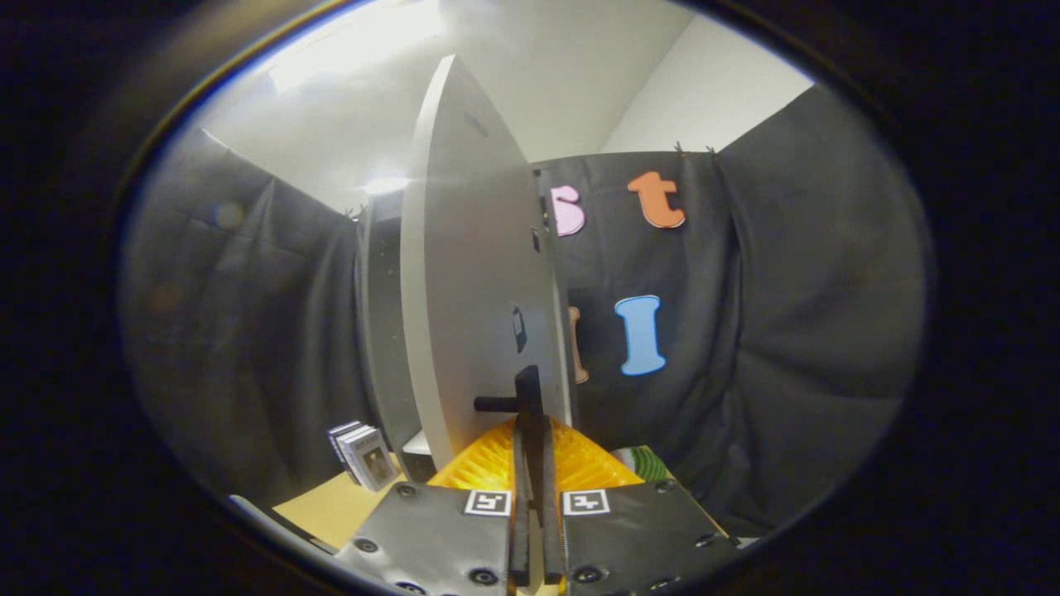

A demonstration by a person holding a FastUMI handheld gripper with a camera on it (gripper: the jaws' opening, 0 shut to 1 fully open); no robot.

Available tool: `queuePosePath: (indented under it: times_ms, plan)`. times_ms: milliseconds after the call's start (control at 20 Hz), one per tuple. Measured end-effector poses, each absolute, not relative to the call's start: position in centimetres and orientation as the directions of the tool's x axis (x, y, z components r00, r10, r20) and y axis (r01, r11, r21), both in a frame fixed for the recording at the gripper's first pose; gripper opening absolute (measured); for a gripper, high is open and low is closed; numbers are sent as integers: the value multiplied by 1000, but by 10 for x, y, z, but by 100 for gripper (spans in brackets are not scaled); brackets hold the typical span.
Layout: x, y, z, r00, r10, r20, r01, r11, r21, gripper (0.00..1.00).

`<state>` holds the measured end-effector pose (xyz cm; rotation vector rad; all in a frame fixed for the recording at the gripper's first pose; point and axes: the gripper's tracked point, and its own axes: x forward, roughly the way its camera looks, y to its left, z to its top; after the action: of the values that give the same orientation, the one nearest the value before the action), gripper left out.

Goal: Open the shoe cabinet door, grab the shoes and put them into the shoe cabinet, then close the shoe cabinet door.

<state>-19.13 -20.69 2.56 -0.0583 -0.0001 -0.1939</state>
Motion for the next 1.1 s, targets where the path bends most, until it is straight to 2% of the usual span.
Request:
queuePosePath:
  times_ms: [650, 900, 1100]
  plan:
    - [-240, -269, 46, 932, -360, 50, 363, 930, -56, 3]
    - [-262, -254, 54, 935, -347, 78, 352, 933, -70, 4]
    - [-263, -218, 48, 957, -278, 78, 285, 955, -85, 4]
